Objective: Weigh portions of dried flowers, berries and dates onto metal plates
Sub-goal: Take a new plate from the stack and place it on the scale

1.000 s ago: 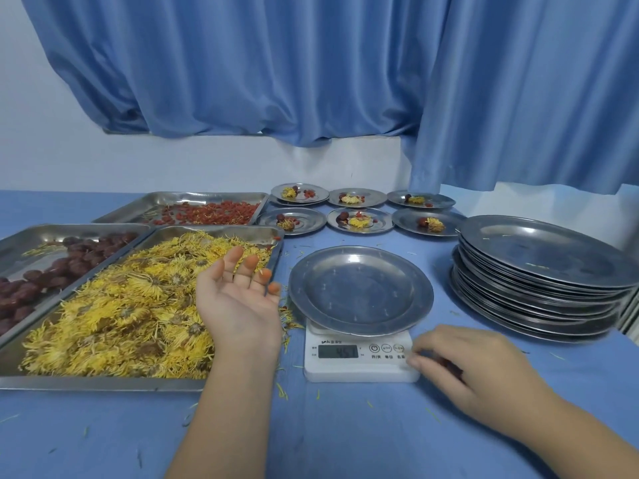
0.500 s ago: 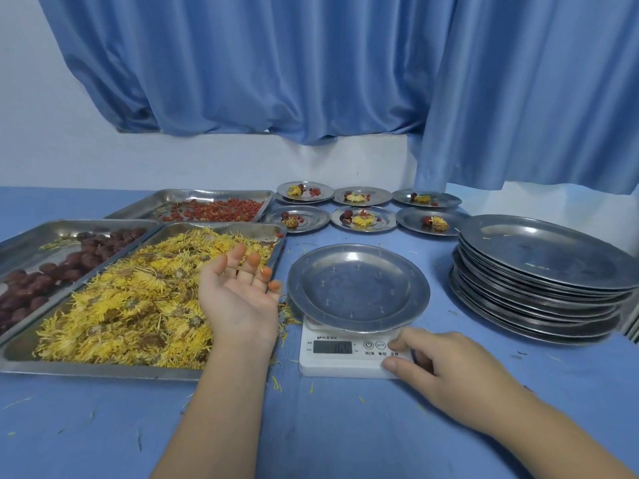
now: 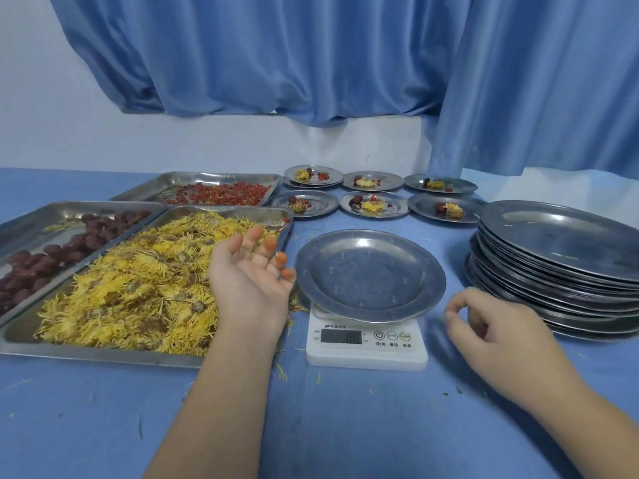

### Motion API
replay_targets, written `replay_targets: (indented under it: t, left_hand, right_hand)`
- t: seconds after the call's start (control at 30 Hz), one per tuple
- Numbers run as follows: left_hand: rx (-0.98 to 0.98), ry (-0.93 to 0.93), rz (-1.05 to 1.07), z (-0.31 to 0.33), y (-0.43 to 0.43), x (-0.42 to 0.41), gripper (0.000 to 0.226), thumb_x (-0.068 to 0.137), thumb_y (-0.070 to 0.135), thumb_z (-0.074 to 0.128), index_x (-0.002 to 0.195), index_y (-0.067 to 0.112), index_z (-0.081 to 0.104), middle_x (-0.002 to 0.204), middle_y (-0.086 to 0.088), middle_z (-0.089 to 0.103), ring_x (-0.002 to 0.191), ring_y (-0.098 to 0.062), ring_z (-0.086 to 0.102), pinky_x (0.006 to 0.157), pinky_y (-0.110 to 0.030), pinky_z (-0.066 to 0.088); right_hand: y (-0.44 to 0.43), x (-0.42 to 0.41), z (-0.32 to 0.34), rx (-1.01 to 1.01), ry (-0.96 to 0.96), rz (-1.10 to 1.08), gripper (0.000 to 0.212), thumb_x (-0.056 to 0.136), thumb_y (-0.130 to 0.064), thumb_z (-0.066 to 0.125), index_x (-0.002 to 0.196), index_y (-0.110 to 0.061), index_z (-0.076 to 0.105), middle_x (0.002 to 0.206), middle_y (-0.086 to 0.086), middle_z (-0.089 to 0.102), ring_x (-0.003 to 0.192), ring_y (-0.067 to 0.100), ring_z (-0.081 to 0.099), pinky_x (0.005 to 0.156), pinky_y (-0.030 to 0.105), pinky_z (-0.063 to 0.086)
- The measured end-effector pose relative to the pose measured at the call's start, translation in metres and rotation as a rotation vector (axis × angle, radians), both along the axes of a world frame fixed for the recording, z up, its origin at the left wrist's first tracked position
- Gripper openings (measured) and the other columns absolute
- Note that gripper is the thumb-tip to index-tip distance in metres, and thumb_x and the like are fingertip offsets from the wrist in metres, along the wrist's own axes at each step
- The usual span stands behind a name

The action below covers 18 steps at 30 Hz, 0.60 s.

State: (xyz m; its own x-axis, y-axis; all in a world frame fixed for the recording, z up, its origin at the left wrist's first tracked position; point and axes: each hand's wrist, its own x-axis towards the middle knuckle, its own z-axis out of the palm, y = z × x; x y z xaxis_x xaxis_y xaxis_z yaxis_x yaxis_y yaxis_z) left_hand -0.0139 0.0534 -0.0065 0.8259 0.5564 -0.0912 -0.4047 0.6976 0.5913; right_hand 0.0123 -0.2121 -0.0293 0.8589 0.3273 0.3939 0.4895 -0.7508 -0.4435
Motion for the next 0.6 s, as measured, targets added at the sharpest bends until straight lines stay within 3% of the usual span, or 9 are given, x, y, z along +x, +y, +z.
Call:
replay_targets:
  t: [0.13,0.37,0.47,0.6]
  left_hand:
    - [0.023,0.008,0.007,0.001,0.000,0.000,0.025,0.088,0.032,0.048,0.099,0.015,0.064,0.070,0.001,0.060,0.061,-0.016,0.050,0.057,-0.028,0.035]
    - [0.110,-0.007,0.032,0.001,-0.005,-0.004,0.020,0.088,0.031,0.051,0.094,0.017,0.065,0.067,0.003,0.060,0.056,-0.012,0.050,0.055,-0.027,0.036]
    - [0.236,0.017,0.098,0.002,-0.009,-0.005,0.019,0.085,0.031,0.054,0.091,0.018,0.067,0.065,0.007,0.061,0.055,-0.009,0.052,0.055,-0.026,0.039]
    - [0.500,0.080,0.138,0.005,-0.020,-0.008,0.016,0.073,0.036,0.058,0.081,0.030,0.070,0.071,0.010,0.063,0.062,-0.009,0.053,0.060,-0.027,0.040]
  right_hand:
    - [0.009,0.007,-0.004,-0.134,0.046,-0.068,0.014,0.080,-0.026,0.053,0.089,-0.036,0.051,0.055,-0.006,0.050,0.059,0.010,0.050,0.053,0.032,0.041]
    - [0.015,0.001,-0.004,-0.169,0.033,-0.080,0.017,0.081,-0.019,0.054,0.092,-0.033,0.053,0.053,-0.009,0.049,0.060,0.007,0.049,0.052,0.030,0.039]
    - [0.019,-0.004,0.004,-0.085,-0.107,-0.095,0.015,0.078,-0.015,0.059,0.079,-0.030,0.059,0.044,-0.011,0.045,0.051,0.005,0.046,0.046,0.027,0.034]
    - [0.042,-0.005,0.029,0.048,-0.313,-0.027,0.014,0.075,-0.012,0.060,0.077,-0.026,0.062,0.047,-0.012,0.050,0.048,0.014,0.050,0.046,0.029,0.041]
